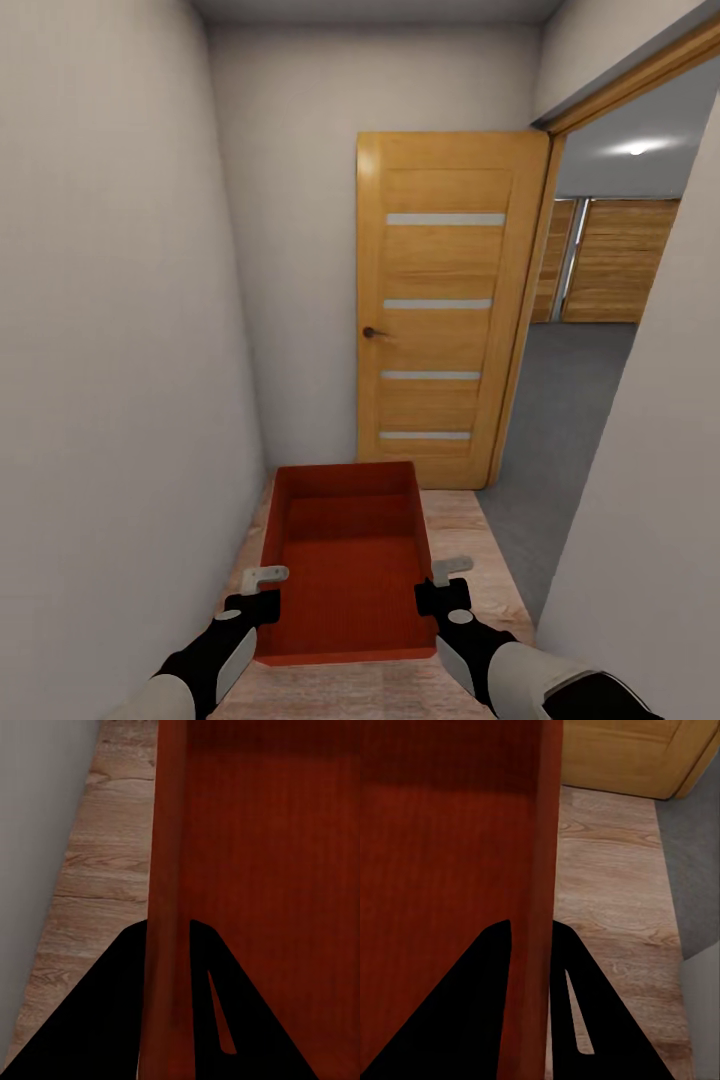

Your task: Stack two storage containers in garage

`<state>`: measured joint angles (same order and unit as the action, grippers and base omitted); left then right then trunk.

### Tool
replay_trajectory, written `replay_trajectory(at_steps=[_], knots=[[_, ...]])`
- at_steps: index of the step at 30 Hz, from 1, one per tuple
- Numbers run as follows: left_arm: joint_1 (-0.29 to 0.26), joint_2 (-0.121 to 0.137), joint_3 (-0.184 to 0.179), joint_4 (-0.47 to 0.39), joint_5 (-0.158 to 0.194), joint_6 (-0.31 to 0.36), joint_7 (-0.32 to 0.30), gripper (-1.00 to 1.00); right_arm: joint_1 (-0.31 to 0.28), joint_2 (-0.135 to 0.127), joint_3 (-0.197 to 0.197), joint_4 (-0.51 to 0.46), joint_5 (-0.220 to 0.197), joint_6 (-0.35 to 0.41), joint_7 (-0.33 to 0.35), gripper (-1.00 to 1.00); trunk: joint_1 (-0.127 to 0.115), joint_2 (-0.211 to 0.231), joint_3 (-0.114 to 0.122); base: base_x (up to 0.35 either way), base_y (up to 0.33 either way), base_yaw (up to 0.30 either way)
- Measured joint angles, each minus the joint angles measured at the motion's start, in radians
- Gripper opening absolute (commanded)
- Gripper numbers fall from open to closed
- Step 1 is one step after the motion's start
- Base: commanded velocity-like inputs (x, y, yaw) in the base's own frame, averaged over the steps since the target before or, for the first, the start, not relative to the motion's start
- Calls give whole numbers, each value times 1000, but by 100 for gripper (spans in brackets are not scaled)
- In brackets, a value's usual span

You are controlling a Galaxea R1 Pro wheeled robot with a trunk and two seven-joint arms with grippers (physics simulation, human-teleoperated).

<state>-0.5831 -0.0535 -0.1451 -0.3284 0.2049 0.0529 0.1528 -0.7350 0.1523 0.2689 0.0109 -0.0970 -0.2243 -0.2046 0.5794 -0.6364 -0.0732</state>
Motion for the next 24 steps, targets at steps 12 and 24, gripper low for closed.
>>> replay_trajectory(at_steps=[12,24], knots=[[0,1,7,-15,-18,19,1,-100,0,1,-8,0,-2,0,-1,-100,1,0,0,218,0,-91],[0,0,5,-18,-19,23,6,-100,0,2,-8,1,-2,0,-2,-100,1,0,0,5,0,-276]])
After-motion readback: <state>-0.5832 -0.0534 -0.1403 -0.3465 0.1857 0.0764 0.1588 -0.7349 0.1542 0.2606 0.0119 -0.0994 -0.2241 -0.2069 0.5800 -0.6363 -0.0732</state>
